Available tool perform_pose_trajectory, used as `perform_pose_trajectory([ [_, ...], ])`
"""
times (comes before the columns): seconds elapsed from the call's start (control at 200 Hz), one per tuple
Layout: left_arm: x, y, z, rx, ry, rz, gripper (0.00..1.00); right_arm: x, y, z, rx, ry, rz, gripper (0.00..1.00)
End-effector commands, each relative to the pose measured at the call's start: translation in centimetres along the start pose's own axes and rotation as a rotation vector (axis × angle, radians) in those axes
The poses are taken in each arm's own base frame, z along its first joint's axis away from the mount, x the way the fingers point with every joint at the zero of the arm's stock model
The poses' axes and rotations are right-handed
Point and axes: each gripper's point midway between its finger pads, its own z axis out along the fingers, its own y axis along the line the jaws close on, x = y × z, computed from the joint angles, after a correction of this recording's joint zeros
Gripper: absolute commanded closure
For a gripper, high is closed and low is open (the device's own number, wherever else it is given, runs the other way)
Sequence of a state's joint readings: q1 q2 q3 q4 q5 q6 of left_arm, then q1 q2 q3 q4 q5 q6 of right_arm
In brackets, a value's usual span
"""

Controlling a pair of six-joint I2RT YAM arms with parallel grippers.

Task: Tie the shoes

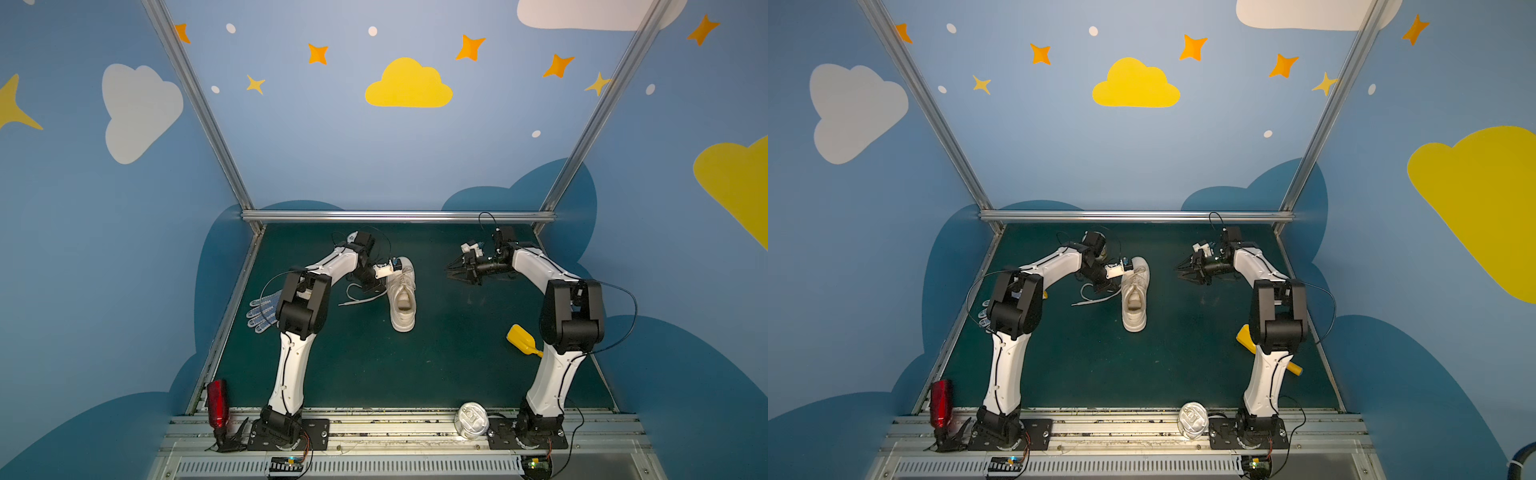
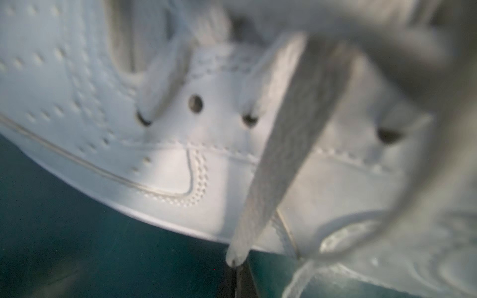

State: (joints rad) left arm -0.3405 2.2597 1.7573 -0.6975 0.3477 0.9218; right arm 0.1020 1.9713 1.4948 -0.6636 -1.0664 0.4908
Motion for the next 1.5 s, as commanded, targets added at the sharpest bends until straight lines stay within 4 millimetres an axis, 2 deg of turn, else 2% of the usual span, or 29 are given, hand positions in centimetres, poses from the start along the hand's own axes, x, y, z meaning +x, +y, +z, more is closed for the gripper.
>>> perform_pose_trajectory([
  [0.0,-1.9,0.1,-2.8,-0.049,-0.033,0.055,0.97,0.5,0.6,-0.3,-0.011,-0.009,-0.021,0.62],
  [0.285,-3.5,-0.3,-5.3,-0.093,-0.063,0.084,0.97,0.9,0.5,2.1,-0.010,0.031,-0.025,0.63],
  [0.536,-3.5,-0.8,-6.9,-0.125,-0.051,0.102,0.97,0.5,2.0,5.1,-0.015,0.060,-0.062,0.66],
  [0.816,-2.2,-1.6,-6.9,-0.131,-0.016,0.099,0.97,-0.4,4.5,8.5,-0.033,0.089,-0.105,0.70],
  [1.051,-2.8,-2.2,-7.3,-0.145,-0.044,0.113,0.97,-1.5,5.3,11.4,-0.047,0.094,-0.098,0.73],
  [1.126,-3.0,-2.2,-7.3,-0.148,-0.052,0.116,0.97,-1.7,5.5,12.1,-0.051,0.102,-0.099,0.70],
  [1.352,-3.5,-2.1,-7.1,-0.149,-0.061,0.119,0.97,-2.7,2.6,11.6,0.152,0.045,-0.048,0.62],
  [1.497,-3.7,-2.2,-7.1,-0.148,-0.060,0.121,0.97,-3.1,2.0,11.7,0.168,0.029,-0.041,0.58],
])
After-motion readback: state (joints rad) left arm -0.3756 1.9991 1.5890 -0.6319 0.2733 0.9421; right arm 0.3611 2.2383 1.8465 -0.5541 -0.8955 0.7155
